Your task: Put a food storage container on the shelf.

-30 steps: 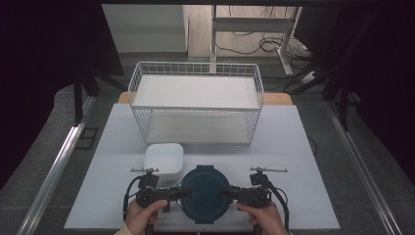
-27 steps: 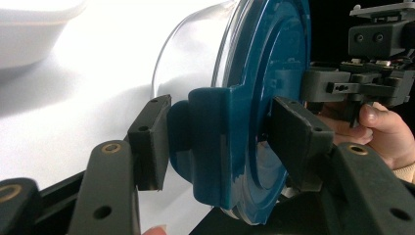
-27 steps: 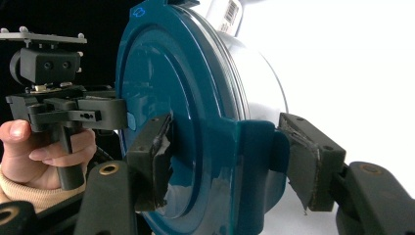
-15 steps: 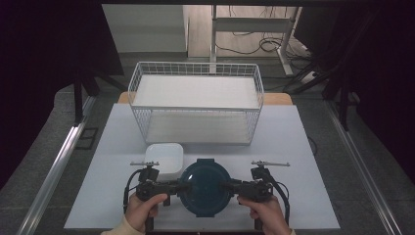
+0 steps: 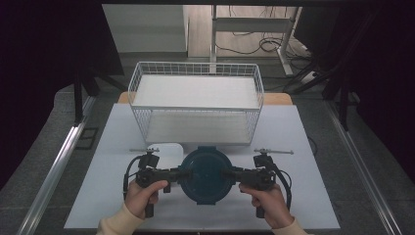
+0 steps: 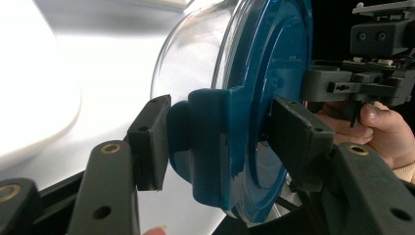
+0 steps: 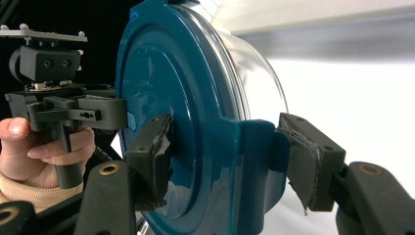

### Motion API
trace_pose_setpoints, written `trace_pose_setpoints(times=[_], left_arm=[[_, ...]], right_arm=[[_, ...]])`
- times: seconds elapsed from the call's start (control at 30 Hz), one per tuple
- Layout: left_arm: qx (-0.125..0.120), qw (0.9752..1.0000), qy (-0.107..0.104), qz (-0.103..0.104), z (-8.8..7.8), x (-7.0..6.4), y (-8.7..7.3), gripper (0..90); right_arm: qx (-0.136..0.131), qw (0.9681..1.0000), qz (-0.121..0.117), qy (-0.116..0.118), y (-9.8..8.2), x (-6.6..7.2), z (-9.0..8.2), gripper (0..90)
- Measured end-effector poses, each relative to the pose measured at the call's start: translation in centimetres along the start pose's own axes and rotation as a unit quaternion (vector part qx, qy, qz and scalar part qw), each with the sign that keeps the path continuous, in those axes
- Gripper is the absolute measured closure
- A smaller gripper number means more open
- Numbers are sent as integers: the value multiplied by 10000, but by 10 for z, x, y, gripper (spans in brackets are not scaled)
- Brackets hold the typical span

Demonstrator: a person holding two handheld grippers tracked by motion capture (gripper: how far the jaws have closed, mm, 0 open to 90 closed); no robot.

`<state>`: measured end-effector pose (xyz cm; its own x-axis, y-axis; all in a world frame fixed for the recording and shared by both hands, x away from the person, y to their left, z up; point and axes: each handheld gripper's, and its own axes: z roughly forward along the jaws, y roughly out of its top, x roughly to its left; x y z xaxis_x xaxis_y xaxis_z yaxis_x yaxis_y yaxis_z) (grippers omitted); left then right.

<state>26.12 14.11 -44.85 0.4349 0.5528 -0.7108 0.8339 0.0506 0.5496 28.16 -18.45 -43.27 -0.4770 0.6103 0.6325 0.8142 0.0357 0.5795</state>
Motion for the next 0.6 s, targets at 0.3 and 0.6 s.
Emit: trace_pose_setpoints(times=[0.3,0.6], left_arm=[[-82,9999,-12,139,-8,-8,20,432],[-182,9996,-35,208,-15,-13,35,431]], right_arm=[[-94,9998,-177,-13,21,10,-5,396],[-172,9992,-355,-21,38,19,-8,396]])
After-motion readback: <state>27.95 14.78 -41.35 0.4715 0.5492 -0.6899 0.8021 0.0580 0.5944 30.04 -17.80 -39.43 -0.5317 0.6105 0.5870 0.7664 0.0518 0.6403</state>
